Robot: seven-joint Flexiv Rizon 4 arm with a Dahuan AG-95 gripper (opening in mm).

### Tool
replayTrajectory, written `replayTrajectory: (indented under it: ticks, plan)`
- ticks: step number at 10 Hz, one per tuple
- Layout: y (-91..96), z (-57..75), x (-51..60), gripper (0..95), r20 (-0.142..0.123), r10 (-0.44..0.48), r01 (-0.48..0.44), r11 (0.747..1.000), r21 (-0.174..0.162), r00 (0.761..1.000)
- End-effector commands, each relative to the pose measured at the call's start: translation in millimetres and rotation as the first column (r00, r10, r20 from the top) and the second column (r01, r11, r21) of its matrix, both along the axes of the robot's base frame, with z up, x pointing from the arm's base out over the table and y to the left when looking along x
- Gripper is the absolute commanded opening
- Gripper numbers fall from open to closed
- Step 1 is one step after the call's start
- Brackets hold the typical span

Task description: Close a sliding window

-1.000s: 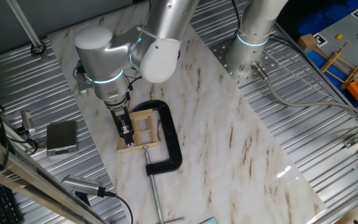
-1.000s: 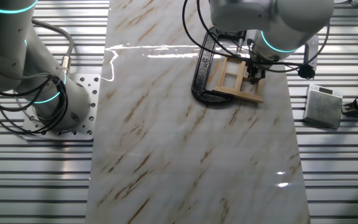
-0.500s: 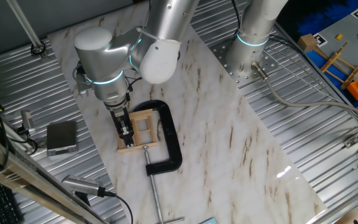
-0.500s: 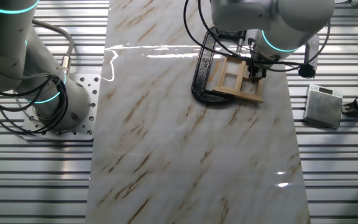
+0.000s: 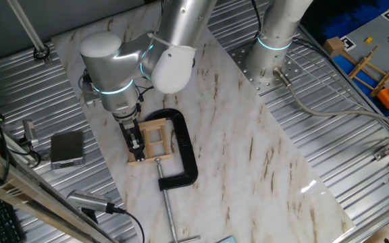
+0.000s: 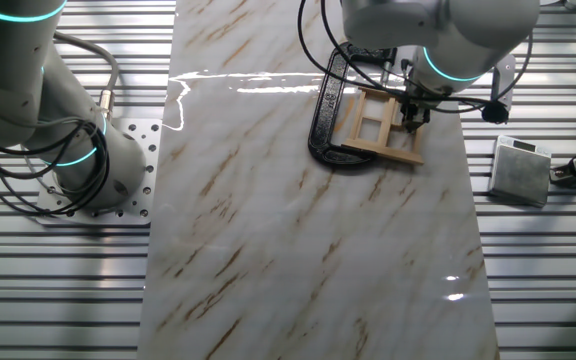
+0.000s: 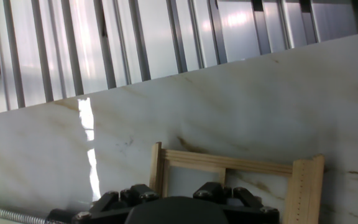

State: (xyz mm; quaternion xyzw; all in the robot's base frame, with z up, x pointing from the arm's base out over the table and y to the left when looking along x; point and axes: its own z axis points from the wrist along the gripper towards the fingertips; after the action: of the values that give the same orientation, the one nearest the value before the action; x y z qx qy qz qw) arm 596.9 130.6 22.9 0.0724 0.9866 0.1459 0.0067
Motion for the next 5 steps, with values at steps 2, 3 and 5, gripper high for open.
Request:
replayTrajectory:
  ticks: [2,3,5]
  plan:
    - [-0.3,-0.3,0.0,57.0,0.0,0.0,0.0,1.0,-0.001,1.0]
    - [-0.4,-0.4,0.0,57.0,0.0,0.0,0.0,1.0,-0.001,1.0]
    - [-1.4,-1.4,0.0,57.0,0.0,0.003,-0.003,1.0,-0.001,1.0]
